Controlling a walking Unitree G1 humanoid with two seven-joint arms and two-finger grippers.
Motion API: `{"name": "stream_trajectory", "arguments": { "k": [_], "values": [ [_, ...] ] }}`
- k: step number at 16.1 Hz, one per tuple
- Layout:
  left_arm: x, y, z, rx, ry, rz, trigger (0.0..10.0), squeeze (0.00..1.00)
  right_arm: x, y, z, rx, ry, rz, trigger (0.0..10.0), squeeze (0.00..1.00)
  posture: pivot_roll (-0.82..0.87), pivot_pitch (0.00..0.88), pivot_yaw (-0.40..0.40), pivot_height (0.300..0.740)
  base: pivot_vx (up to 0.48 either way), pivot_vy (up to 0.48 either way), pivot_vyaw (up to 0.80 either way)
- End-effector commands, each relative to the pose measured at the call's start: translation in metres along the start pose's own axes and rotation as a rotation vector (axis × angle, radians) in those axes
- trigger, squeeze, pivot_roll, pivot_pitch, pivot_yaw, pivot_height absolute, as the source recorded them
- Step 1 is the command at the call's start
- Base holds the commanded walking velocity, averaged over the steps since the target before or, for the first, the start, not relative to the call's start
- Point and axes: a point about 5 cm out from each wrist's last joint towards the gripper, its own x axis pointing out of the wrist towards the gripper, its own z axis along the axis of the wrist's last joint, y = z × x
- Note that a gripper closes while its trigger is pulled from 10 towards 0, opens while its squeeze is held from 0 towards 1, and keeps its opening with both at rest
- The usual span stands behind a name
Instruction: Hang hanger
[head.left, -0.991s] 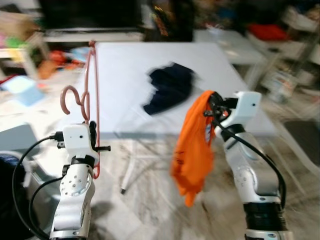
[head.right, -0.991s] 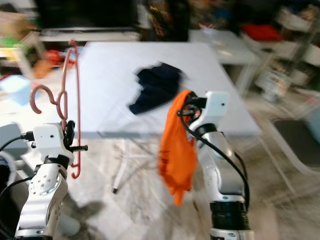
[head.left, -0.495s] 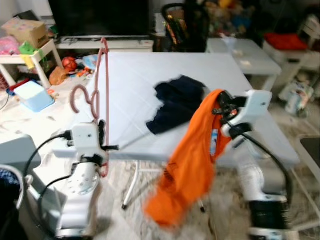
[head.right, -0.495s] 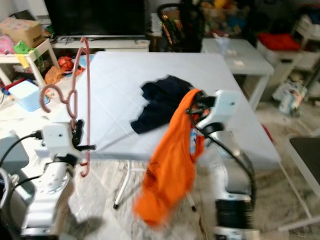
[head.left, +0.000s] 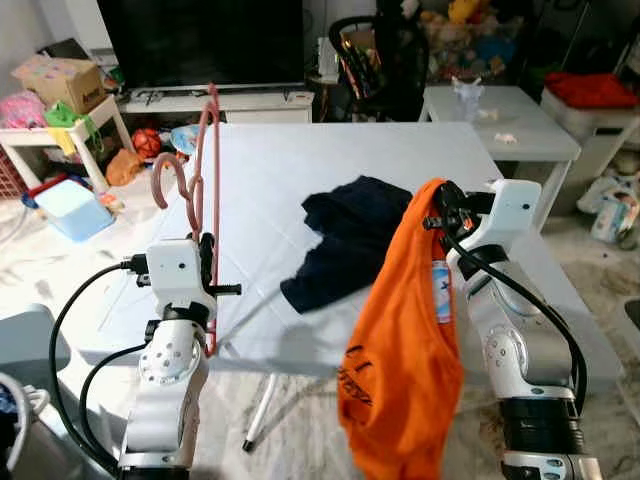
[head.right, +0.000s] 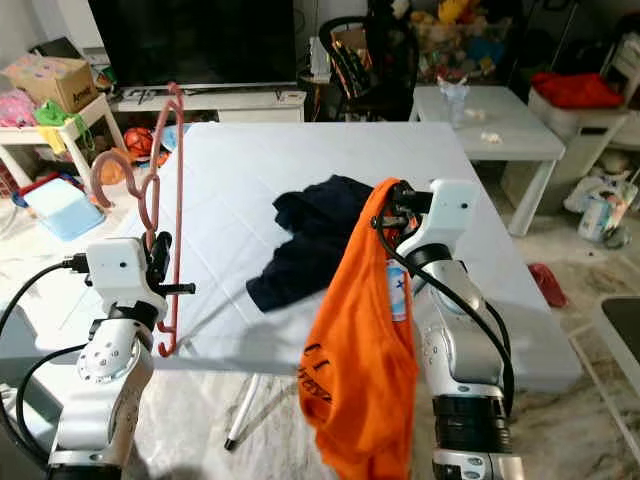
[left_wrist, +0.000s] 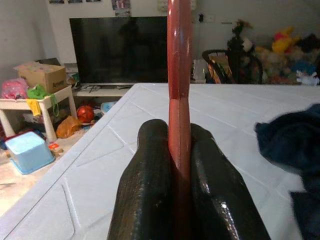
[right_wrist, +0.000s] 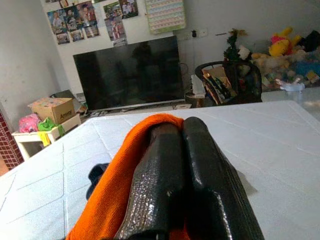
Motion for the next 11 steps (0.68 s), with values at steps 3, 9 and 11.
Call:
{"name": "stream_trajectory", "arguments": {
  "k": [3, 9, 11],
  "values": [
    [-0.002, 0.005, -0.009, 0.012, 0.051, 0.023, 10.0, 0.00, 0.004, 0.010, 0.006, 0.004, -0.031, 0.034, 10.0, 0.00, -0.03, 0.000, -0.017, 0.740, 0.000, 0.000, 0.00],
    [-0.004, 0.002, -0.013, 0.008, 0.066, 0.025, 10.0, 0.00, 0.030, 0.038, 0.010, 0.110, 0.015, 0.157, 10.0, 0.00, -0.04, 0.000, -0.020, 0.740, 0.000, 0.000, 0.00],
    [-0.006, -0.002, -0.017, 0.004, 0.082, 0.023, 10.0, 0.00, 0.065, 0.061, 0.018, 0.251, 0.032, 0.182, 10.0, 0.00, -0.02, 0.000, -0.039, 0.740, 0.000, 0.000, 0.00]
  ]
}}
